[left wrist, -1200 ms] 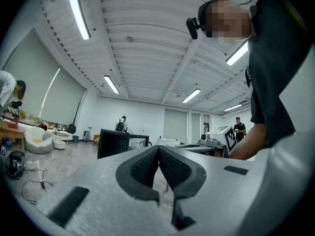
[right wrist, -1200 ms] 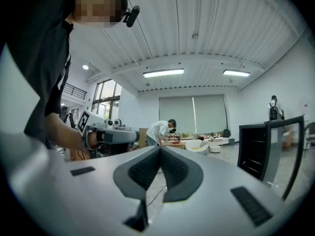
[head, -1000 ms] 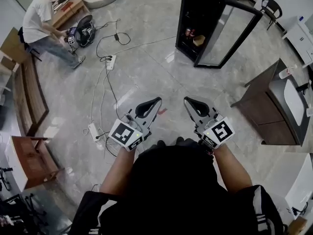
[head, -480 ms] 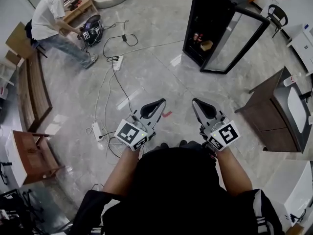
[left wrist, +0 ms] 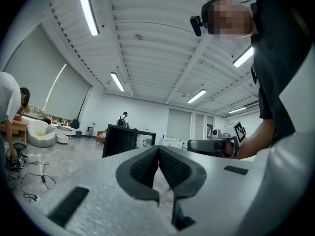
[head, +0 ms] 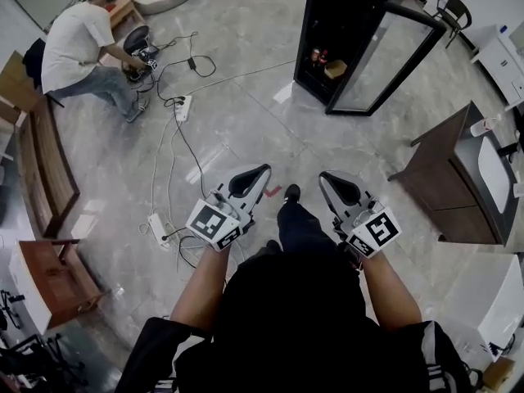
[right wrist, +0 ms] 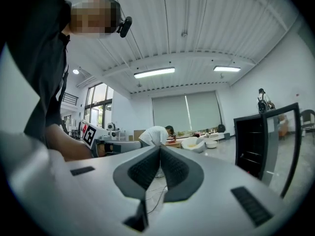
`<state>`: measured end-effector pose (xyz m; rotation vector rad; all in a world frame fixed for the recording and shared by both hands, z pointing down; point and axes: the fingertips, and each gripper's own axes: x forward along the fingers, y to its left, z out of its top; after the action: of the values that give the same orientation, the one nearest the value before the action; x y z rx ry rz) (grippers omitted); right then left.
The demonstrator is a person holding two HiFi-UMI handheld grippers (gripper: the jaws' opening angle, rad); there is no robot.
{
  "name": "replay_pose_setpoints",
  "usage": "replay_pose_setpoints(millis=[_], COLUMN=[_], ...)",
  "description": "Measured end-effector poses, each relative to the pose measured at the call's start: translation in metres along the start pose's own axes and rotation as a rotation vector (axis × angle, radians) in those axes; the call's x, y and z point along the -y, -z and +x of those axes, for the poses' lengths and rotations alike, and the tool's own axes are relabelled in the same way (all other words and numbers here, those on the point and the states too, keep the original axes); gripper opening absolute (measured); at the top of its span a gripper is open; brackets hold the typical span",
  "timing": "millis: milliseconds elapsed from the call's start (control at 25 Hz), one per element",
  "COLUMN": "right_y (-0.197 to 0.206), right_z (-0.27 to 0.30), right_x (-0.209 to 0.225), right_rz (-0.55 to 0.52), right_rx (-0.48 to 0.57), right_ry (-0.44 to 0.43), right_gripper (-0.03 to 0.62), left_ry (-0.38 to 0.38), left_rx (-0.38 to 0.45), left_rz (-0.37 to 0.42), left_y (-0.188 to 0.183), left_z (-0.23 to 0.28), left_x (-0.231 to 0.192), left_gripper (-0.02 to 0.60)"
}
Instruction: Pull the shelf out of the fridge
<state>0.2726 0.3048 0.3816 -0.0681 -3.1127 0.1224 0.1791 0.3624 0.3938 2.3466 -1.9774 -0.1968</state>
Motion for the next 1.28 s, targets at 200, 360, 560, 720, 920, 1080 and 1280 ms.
replay_pose_setpoints(millis=[200,360,560,720,920,1080,1280], right_y=[0.012,0.026,0.018,0.008,-0.005,0.001,0.017], right_z=[0.041,0.086,0.141,0.182,0.22,0.244,0.272], right_x=[0.064,0.119,0.193,0.232,0.261,0.297,0.348], right_rz=[0.007,0.006,0.015,0.02,0.067,0.108,0.202], right_rx=[-0.002,-0.028,-0.02,0.0,0.028,0.023,0.029], right_ry=[0.068,0.126,0.144,0.123,0.137,0.205,0.356], right_gripper=[0.025,0.025,0.025,0.025,0.025,0.025,0.025], left_ry=[0.019,0.012,0.017,0.02,0.048,0.102,0.234], left_rx=[-0.063,-0.108,-0.143,-0.155,-0.162,-0.147,-0.148], left_rz=[-0.002,0.015,0.035,0.024,-0.017,-0.068,-0.159], left_y=[0.016,0.017,0.011,0.006,0.008,0.016,0.027], left_z=[0.052,0.097,0.166,0.203,0.232,0.26,0.301], left_x=[-0.049,-0.104,-0.175,-0.222,-0.262,-0.295,-0.34], left_gripper=[0.02,0.02,0.02,0.02,0.02,0.02,0.02])
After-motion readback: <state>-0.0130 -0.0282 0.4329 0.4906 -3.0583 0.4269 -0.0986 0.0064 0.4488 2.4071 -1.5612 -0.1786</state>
